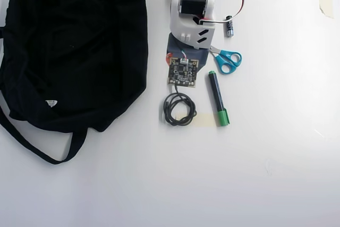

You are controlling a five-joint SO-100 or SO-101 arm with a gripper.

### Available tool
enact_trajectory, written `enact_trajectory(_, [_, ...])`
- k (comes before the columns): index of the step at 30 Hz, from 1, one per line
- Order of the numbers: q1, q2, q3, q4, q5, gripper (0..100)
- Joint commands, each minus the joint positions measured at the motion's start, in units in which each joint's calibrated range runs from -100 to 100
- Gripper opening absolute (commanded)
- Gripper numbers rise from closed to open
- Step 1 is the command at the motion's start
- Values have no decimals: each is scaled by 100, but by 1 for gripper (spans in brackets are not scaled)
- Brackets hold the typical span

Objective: Put the cable into the black bag

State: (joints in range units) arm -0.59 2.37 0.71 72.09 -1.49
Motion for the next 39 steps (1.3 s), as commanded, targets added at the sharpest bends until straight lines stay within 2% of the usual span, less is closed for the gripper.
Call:
enact_trajectory(1, [59,29,-143,-189,7,3])
enact_trajectory(11, [89,328,-152,-577,-3,3])
enact_trajectory(24, [193,1016,-772,-577,-24,3])
enact_trajectory(30, [223,1390,-1068,-577,-29,13])
enact_trajectory(39, [163,1581,-1095,-534,-29,22])
